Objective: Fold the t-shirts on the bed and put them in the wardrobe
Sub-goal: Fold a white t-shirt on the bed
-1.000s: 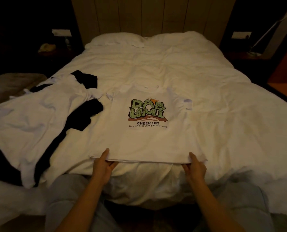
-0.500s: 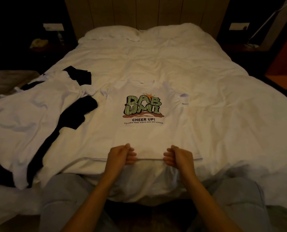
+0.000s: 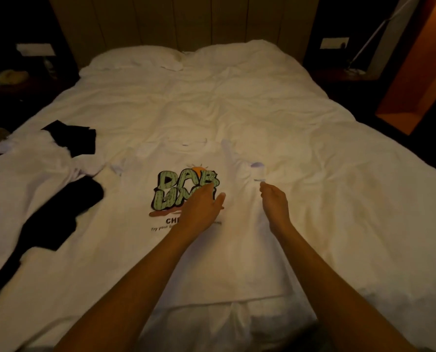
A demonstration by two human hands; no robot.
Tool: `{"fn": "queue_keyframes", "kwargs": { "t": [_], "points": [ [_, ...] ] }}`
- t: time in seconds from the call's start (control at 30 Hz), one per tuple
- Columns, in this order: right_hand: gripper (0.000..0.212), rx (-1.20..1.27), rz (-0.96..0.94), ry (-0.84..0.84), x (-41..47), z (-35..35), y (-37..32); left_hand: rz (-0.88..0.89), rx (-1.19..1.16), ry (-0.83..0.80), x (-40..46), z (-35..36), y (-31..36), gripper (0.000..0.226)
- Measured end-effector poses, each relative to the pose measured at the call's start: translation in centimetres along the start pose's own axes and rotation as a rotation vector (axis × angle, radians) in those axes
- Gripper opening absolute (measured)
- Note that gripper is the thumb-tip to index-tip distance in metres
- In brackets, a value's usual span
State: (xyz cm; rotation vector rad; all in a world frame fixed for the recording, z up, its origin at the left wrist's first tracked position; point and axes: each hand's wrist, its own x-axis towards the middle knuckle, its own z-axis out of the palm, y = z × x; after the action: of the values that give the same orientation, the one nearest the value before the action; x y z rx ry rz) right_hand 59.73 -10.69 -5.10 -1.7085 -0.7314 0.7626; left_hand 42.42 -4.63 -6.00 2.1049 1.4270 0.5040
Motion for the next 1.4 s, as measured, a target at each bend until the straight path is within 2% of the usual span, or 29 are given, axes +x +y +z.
{"fn": "queue_keyframes", "kwargs": {
  "t": [0.23, 0.33, 0.47, 0.63, 0.7, 0.77, 0.87, 0.93, 1.0, 1.1, 1.2, 1.3, 1.4],
  "points": [
    [0.023, 0.237, 0.237, 0.024, 12.0, 2.3, 1.0, 0.043, 0.171, -0.097, 11.6, 3.2, -1.2, 0.060],
    [0.027, 0.469, 0.315, -0.021, 16.2, 3.6, 1.1, 0.042, 0.244, -0.109, 16.2, 4.3, -1.9, 0.063],
    [0.023, 0.756, 0.466, -0.080, 20.1, 4.6, 0.4, 0.063, 0.294, -0.084, 21.0, 5.8, -2.5, 0.063],
    [0.012, 0.787, 0.585, -0.046, 22.6, 6.1, 0.9, 0.073, 0.241, -0.051, 23.9, 7.2, -3.1, 0.062],
    [0.010, 0.780, 0.569, -0.008, 23.0, 6.6, 1.2, 0.080, 0.242, -0.028, 24.2, 7.7, -3.5, 0.061],
    [0.012, 0.783, 0.465, 0.078, 23.1, 6.7, 0.8, 0.082, 0.238, -0.012, 24.1, 8.1, -3.8, 0.060],
    [0.015, 0.687, 0.096, 0.189, 22.6, 6.2, -0.1, 0.081, 0.203, 0.015, 24.0, 8.2, -3.9, 0.060],
    [0.015, 0.608, -0.041, 0.212, 21.8, 5.8, 0.0, 0.075, 0.185, 0.022, 23.9, 8.3, -3.9, 0.059],
    [0.006, 0.782, 0.077, 0.134, 21.3, 5.5, 0.7, 0.082, 0.214, 0.027, 23.7, 8.5, -4.0, 0.057],
    [0.030, 1.080, 0.390, -0.105, 21.6, 4.5, 1.8, 0.087, 0.246, 0.038, 23.6, 8.8, -4.0, 0.056],
    [0.035, 1.099, 0.457, -0.170, 22.5, 3.3, 2.0, 0.090, 0.258, 0.037, 23.6, 8.8, -3.9, 0.055],
    [0.021, 1.046, 0.531, -0.171, 23.8, 3.7, 1.5, 0.093, 0.297, 0.036, 23.7, 8.9, -4.0, 0.055],
    [0.007, 0.923, 0.428, -0.117, 25.1, 3.9, 0.2, 0.074, 0.292, 0.011, 23.8, 8.7, -3.9, 0.057]
  ]
}}
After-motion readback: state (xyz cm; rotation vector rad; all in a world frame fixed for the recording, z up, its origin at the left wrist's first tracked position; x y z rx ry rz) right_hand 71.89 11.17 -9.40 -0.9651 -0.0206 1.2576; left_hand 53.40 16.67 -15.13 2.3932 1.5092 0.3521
